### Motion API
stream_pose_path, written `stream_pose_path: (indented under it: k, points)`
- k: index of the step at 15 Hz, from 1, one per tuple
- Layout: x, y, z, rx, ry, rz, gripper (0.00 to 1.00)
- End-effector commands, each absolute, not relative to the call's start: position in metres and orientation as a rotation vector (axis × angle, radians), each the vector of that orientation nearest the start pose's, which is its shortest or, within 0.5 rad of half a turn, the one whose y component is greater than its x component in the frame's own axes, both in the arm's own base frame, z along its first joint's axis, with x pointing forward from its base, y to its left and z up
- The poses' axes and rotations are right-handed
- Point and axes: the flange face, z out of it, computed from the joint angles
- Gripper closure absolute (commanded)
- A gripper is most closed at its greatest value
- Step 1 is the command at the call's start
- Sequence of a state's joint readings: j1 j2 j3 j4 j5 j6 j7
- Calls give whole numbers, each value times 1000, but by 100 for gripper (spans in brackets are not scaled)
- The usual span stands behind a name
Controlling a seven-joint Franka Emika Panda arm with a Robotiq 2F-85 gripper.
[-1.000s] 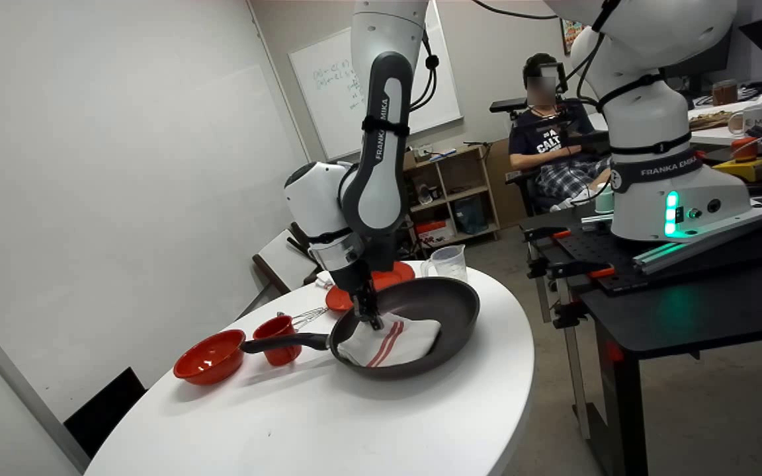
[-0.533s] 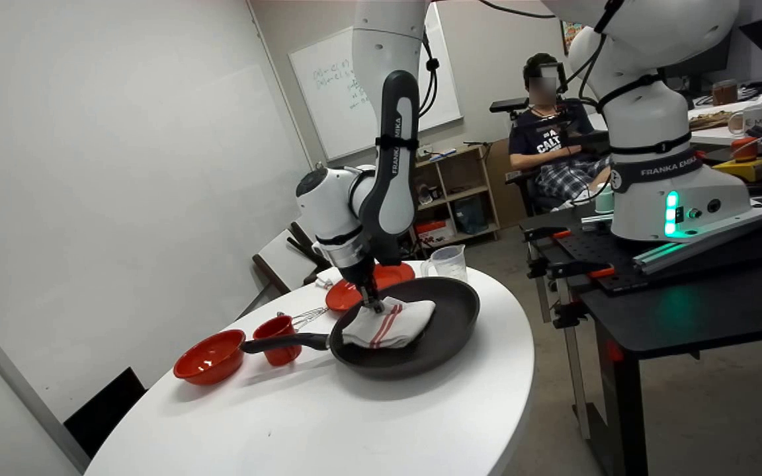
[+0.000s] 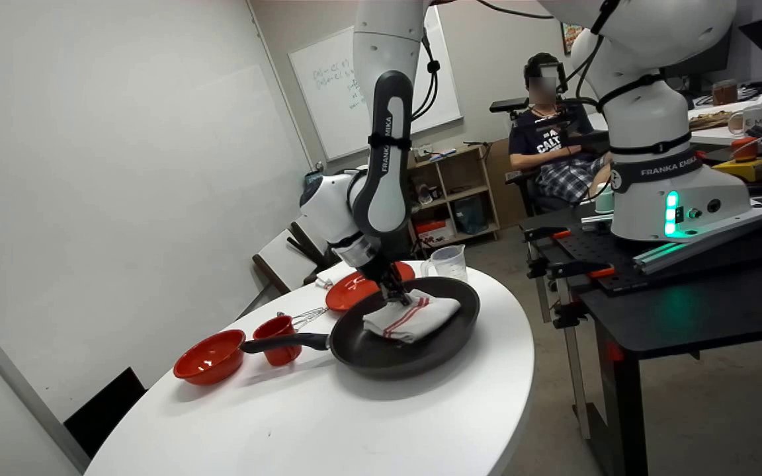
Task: Use the white and red towel to wipe the black pan
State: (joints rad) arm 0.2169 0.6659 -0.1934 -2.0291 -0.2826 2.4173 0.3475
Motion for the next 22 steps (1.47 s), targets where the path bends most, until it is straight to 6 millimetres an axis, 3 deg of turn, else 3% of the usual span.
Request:
stream_pose_path:
  k: [1,6,10,17,22]
  points:
    - [549,0,100,-3377,196,550,97]
    - [539,-2,98,-3217,459,786,97]
    - [541,9,103,-3004,623,927,97]
    - [547,56,121,-2649,545,1038,97]
    - [551,55,121,-2631,545,1006,97]
